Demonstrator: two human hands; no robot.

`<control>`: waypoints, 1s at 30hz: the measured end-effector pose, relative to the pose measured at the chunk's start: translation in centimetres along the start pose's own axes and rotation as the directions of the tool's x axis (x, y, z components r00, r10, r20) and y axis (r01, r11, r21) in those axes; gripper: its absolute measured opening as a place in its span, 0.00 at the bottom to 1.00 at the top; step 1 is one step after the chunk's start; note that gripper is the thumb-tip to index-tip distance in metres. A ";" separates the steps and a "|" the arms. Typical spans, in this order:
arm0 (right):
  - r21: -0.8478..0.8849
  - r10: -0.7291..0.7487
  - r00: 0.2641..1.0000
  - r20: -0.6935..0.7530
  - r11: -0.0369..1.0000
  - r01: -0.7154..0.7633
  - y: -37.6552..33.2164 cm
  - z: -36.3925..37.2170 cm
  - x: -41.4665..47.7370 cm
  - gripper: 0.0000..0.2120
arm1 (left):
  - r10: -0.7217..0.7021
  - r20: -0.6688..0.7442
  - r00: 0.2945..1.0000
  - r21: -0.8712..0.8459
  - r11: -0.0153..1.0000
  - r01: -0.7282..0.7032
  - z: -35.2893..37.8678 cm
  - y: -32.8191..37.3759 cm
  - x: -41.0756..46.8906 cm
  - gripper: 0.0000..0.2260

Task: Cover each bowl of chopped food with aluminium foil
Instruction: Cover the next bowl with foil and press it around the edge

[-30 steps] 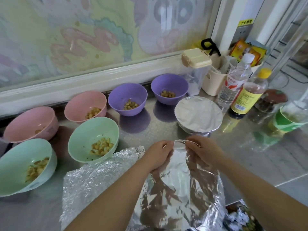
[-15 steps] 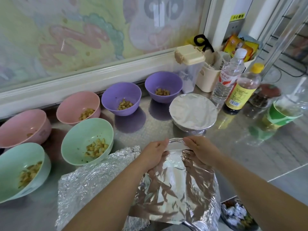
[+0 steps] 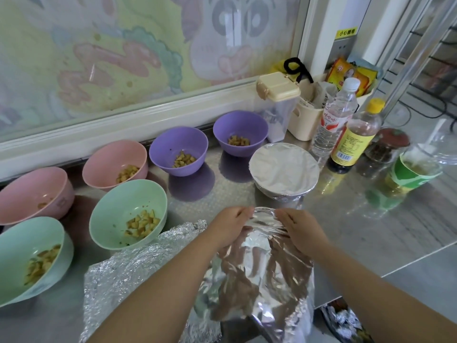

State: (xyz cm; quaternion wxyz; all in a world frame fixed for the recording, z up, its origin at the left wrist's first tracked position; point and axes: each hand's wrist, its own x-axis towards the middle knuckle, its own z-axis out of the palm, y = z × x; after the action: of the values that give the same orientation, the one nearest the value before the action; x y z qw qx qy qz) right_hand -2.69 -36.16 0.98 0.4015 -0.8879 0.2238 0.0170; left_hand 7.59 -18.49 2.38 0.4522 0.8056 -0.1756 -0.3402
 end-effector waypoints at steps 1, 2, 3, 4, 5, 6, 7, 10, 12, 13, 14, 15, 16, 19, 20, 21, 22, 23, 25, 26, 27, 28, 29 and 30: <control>0.017 0.033 0.998 -0.051 0.999 -0.032 0.2 0.2 -0.7 0.21 | 0.036 -0.010 0.999 0.082 0.996 -0.035 -0.1 0.3 0.4 0.18; 0.036 0.064 0.993 -0.096 0.998 -0.061 0.3 0.5 -1.4 0.22 | 0.072 -0.036 0.997 0.207 0.976 -0.063 -0.2 0.7 0.7 0.18; 0.056 0.095 0.987 -0.127 0.994 -0.089 0.6 0.7 -2.1 0.22 | 0.116 -0.076 0.990 0.346 0.934 -0.083 -0.5 1.2 1.0 0.19; 0.074 0.123 0.982 -0.144 0.991 -0.113 1.0 0.8 -2.7 0.22 | 0.173 -0.120 0.978 0.458 0.883 -0.100 -0.8 1.7 1.1 0.19; 0.082 0.146 0.979 -0.144 0.987 -0.135 1.3 0.7 -3.1 0.22 | 0.235 -0.161 0.958 0.527 0.842 -0.118 -1.0 2.3 0.8 0.18; 0.060 0.151 0.977 -0.148 0.988 -0.143 1.4 0.5 -3.5 0.21 | 0.305 -0.185 0.934 0.572 0.807 -0.150 -1.1 2.9 0.2 0.18; 0.003 0.132 0.977 -0.169 0.991 -0.133 1.2 0.0 -3.8 0.19 | 0.348 -0.184 0.919 0.610 0.774 -0.171 -1.0 3.5 -0.7 0.18; -0.134 -0.030 0.969 -0.244 0.991 -0.003 -1.0 -1.7 -3.4 0.14 | 0.212 -0.094 0.973 0.748 0.660 -0.072 0.7 4.5 -4.2 0.29; -0.128 -0.173 0.972 -0.157 0.980 0.153 -2.9 -2.2 -2.2 0.12 | 0.076 -0.051 0.996 0.780 0.625 -0.008 2.7 3.7 -6.2 0.37; -0.134 -0.234 0.970 -0.072 0.966 0.223 -3.7 -2.1 -1.5 0.13 | 0.066 -0.056 0.996 0.786 0.618 0.004 3.7 2.9 -6.9 0.41; -0.146 -0.273 0.962 0.019 0.951 0.273 -4.2 -1.8 -0.8 0.13 | 0.110 -0.089 0.990 0.795 0.607 0.004 4.3 2.1 -7.3 0.46; -0.163 -0.284 0.954 0.099 0.941 0.297 -4.5 -1.5 -0.1 0.14 | 0.154 -0.131 0.979 0.809 0.588 0.016 4.6 1.6 -7.6 0.51; -0.185 -0.274 0.949 0.156 0.936 0.301 -4.6 -1.2 0.6 0.15 | 0.181 -0.160 0.970 0.818 0.575 0.028 4.9 0.8 -7.6 0.53; -0.267 -0.231 0.942 0.245 0.918 0.294 -4.0 -0.2 2.1 0.15 | 0.148 -0.166 0.975 0.832 0.551 0.058 4.9 -1.3 -7.7 0.50; -0.272 -0.227 0.940 0.253 0.916 0.295 -3.7 0.1 2.3 0.15 | 0.163 -0.192 0.968 0.818 0.571 0.066 4.8 -1.5 -7.8 0.50; -0.264 -0.231 0.942 0.245 0.918 0.294 -3.3 0.2 2.5 0.14 | 0.165 -0.205 0.965 0.802 0.594 0.069 4.9 -1.8 -7.8 0.49; -0.250 -0.238 0.944 0.227 0.923 0.293 -2.9 0.4 2.6 0.13 | 0.172 -0.224 0.959 0.784 0.616 0.073 5.0 -2.2 -7.7 0.49; -0.238 -0.242 0.948 0.208 0.927 0.289 -2.6 0.4 2.6 0.13 | 0.201 -0.239 0.950 0.777 0.626 0.063 5.1 -2.5 -7.6 0.48; -0.214 -0.241 0.953 0.185 0.936 0.278 -2.3 0.4 2.6 0.13 | 0.261 -0.257 0.930 0.735 0.678 0.013 5.1 -2.3 -7.9 0.45; -0.200 -0.243 0.954 0.175 0.940 0.277 -2.2 0.5 2.6 0.14 | 0.274 -0.268 0.924 0.688 0.725 -0.015 5.1 -2.3 -8.0 0.42; -0.184 -0.246 0.956 0.159 0.944 0.274 -2.0 0.5 2.5 0.15 | 0.273 -0.294 0.916 0.627 0.779 -0.031 5.0 -2.3 -8.0 0.39; -0.172 -0.247 0.959 0.140 0.947 0.269 -1.9 0.6 2.4 0.15 | 0.245 -0.319 0.915 0.536 0.844 -0.039 4.8 -2.3 -7.9 0.36; -0.167 -0.239 0.963 0.122 0.952 0.257 -1.7 0.7 2.3 0.15 | 0.217 -0.359 0.908 0.438 0.898 -0.041 4.7 -2.3 -7.8 0.33; -0.167 -0.226 0.968 0.106 0.956 0.241 -1.4 0.8 2.1 0.15 | 0.188 -0.410 0.893 0.345 0.938 -0.040 4.6 -2.4 -7.7 0.29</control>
State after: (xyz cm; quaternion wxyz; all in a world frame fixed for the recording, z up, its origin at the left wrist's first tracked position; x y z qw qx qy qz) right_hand -0.05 -35.55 0.98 0.3287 -0.9390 0.0974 0.0275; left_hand -1.15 -15.43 1.72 0.3591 0.9131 -0.1714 -0.0896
